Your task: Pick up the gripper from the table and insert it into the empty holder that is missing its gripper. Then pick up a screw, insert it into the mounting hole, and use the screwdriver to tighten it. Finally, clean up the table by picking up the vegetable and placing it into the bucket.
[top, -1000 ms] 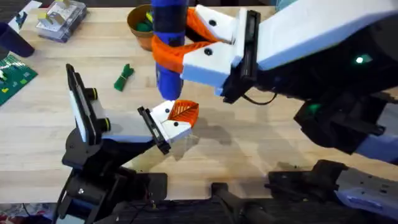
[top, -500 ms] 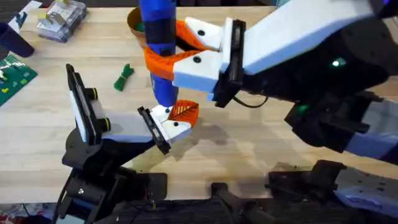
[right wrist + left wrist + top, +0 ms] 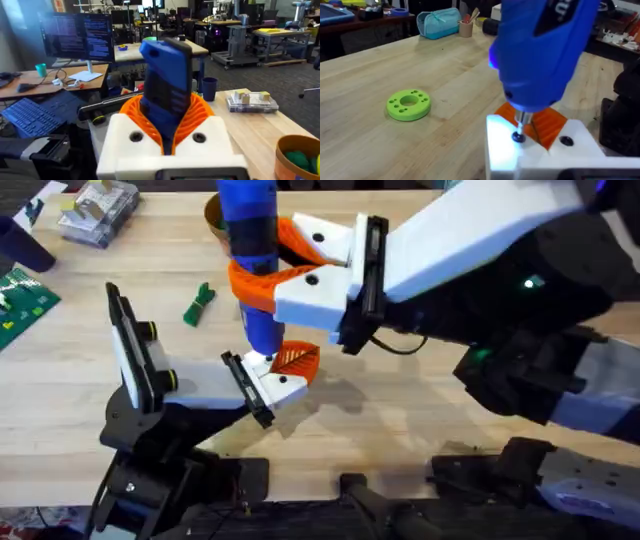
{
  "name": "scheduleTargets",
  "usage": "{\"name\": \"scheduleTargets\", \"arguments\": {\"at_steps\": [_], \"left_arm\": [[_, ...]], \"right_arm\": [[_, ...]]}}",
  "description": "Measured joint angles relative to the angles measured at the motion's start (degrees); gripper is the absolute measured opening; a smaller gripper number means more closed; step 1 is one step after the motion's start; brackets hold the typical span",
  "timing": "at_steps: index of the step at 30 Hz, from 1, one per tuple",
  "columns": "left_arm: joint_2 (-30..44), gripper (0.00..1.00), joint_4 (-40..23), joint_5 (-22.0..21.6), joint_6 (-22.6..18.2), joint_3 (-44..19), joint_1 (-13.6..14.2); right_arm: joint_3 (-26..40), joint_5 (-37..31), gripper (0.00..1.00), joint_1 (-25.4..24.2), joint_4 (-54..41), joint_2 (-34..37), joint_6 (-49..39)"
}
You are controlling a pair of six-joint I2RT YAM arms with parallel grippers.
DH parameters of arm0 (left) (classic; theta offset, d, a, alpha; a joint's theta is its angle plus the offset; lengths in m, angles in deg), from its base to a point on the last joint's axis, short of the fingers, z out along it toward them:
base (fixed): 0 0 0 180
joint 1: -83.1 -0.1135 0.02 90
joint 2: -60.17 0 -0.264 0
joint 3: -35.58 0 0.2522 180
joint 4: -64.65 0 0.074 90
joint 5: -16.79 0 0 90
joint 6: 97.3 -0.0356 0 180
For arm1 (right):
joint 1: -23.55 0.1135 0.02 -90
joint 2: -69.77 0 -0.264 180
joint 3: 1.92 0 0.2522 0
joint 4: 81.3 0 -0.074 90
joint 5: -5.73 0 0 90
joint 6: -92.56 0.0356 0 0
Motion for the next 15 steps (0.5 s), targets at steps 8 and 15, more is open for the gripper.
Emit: {"name": "scheduleTargets", "arguments": {"at_steps": [8,15], "left_arm": [[0.0,0.011,0.0,0.0,0.0,0.0,0.0],[0.0,0.011,0.0,0.0,0.0,0.0,0.0]], "right_arm": [[0.0,0.0,0.064,0.0,-0.1,0.4,0.0],[0.0,0.0,0.065,0.0,-0.2,0.9,0.0]]}}
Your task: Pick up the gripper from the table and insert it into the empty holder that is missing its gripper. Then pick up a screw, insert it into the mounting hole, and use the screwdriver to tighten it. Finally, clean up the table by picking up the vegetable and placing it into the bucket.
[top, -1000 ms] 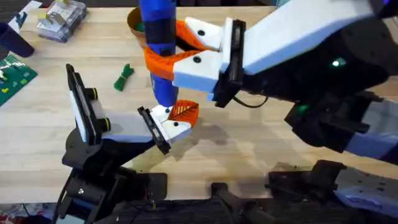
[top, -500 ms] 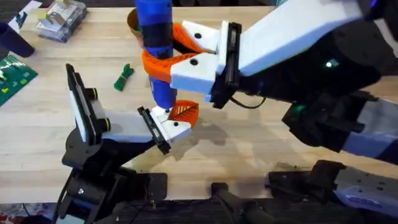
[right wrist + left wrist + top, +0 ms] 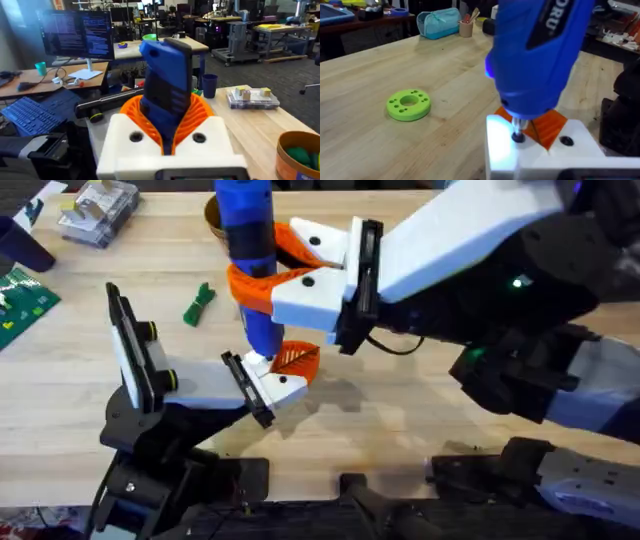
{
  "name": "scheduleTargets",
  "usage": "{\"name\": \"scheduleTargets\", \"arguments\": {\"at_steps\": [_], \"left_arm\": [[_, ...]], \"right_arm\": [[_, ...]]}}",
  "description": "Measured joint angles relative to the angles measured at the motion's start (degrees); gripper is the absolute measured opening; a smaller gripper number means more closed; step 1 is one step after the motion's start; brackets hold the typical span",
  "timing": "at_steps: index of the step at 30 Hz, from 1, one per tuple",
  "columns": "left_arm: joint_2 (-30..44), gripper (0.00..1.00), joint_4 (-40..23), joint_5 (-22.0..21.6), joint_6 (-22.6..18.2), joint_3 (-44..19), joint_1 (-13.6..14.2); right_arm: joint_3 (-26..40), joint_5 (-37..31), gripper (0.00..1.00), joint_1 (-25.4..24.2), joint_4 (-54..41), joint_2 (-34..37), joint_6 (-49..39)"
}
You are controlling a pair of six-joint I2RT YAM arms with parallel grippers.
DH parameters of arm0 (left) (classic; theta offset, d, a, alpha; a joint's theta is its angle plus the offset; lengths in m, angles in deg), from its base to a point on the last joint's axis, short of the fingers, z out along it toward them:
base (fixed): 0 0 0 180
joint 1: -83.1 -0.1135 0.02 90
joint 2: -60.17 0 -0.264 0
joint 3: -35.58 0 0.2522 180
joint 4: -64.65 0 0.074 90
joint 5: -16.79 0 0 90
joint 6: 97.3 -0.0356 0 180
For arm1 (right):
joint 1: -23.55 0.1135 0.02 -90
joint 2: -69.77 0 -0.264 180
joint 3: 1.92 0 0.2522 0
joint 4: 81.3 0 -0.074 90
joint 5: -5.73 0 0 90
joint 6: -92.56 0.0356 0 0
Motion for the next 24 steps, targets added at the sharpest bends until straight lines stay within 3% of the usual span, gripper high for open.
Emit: {"name": "scheduleTargets", "arguments": {"at_steps": [17,24], "left_arm": [[0.0,0.011,0.0,0.2,-0.1,0.0,0.0],[0.0,0.011,0.0,0.0,-0.1,0.0,0.0]], "right_arm": [[0.0,0.2,0.064,0.2,0.3,0.0,0.0],[0.8,0.7,0.064,0.1,8.1,0.7,1.2]]}}
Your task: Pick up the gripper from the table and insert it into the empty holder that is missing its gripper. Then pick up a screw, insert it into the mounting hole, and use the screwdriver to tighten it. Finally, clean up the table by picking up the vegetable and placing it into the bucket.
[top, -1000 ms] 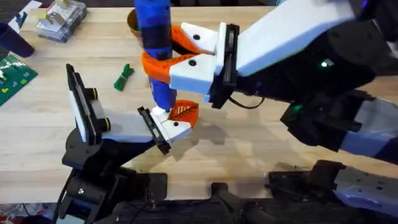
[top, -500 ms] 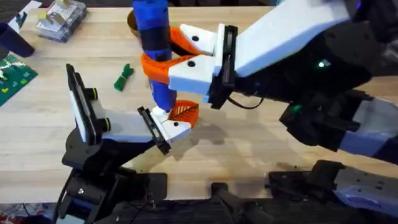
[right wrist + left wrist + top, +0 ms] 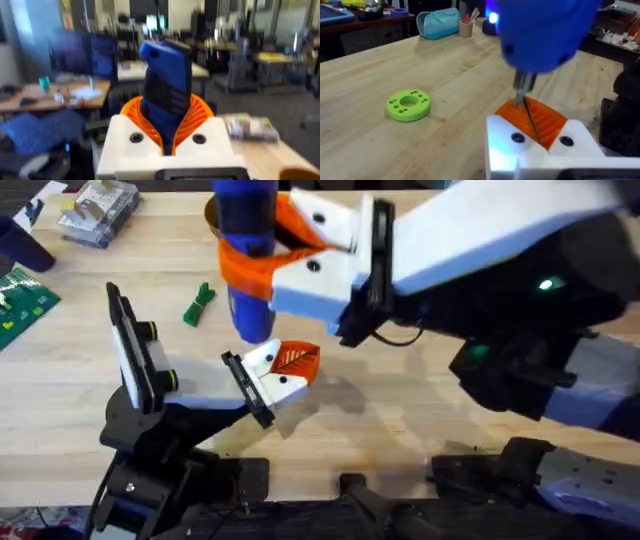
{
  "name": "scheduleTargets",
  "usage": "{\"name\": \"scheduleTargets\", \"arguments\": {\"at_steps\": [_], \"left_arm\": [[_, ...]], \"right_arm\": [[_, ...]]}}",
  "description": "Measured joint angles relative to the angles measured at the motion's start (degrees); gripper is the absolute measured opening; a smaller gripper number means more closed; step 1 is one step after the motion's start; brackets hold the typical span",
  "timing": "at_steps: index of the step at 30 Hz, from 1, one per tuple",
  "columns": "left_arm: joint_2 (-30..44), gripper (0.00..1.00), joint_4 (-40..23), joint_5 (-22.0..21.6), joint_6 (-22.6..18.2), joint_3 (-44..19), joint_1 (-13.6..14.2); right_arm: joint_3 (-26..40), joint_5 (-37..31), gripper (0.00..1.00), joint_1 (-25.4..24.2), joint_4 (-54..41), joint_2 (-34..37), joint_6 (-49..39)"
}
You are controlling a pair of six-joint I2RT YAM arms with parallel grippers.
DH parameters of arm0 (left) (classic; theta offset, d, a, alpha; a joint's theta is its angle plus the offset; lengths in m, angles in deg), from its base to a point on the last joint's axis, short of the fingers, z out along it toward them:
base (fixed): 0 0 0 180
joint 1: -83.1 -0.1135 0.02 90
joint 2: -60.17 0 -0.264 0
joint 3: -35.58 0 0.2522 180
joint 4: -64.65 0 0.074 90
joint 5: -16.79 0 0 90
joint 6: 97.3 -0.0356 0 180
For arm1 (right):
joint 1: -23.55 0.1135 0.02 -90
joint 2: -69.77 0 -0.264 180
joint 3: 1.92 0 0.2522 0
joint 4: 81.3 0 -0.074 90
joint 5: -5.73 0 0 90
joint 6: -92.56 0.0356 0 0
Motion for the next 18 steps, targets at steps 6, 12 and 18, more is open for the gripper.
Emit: {"name": "scheduleTargets", "arguments": {"at_steps": [6,12,18], "left_arm": [[0.0,0.011,0.0,0.0,0.1,0.0,0.0],[0.0,0.011,0.0,0.0,0.1,0.0,0.0],[0.0,0.011,0.0,0.0,0.1,0.0,0.0]], "right_arm": [[7.2,1.2,0.064,-0.7,-8.2,0.0,2.0],[8.3,2.1,0.065,-3.4,-9.2,0.0,2.1],[8.5,2.5,0.064,-10.6,-13.9,0.0,2.2]]}}
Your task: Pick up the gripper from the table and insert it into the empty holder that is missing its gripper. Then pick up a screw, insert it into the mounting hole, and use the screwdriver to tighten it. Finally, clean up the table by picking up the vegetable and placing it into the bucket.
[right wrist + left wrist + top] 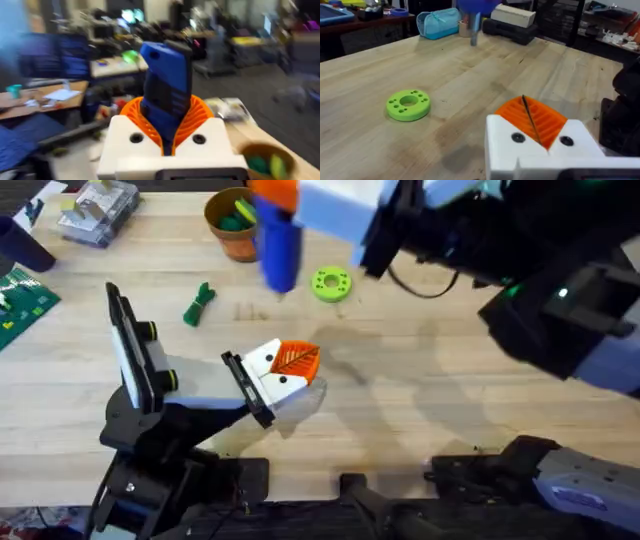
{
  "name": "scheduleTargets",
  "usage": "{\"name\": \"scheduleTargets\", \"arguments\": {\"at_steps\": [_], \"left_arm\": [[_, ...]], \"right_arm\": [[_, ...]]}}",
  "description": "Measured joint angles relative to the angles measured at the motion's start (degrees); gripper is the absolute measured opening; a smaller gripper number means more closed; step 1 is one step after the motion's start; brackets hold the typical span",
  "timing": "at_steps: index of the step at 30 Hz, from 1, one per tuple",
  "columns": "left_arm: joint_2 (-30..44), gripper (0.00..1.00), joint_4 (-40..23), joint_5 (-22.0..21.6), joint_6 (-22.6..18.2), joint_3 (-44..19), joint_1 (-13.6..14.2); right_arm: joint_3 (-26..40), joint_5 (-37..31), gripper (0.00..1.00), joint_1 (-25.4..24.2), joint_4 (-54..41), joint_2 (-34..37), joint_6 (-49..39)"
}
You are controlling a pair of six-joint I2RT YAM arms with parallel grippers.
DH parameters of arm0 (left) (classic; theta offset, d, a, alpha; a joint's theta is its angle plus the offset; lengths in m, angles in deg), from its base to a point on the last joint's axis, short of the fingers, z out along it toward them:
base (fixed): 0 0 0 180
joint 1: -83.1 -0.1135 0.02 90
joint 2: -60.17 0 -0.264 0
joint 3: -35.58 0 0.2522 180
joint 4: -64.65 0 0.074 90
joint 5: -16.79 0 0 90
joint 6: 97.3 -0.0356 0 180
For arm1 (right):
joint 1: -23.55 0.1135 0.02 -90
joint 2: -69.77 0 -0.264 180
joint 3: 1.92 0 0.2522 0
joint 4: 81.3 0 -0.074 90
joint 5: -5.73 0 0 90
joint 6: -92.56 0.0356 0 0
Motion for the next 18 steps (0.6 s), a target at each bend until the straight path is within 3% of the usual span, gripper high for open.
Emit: {"name": "scheduleTargets", "arguments": {"at_steps": [9,18], "left_arm": [[0.0,0.011,0.0,0.0,0.0,0.0,0.0],[0.0,0.011,0.0,0.0,0.0,0.0,0.0]], "right_arm": [[0.0,-0.8,0.065,-14.4,-8.1,0.0,0.3],[0.0,-1.0,0.064,-17.2,-11.4,0.0,0.3]]}}
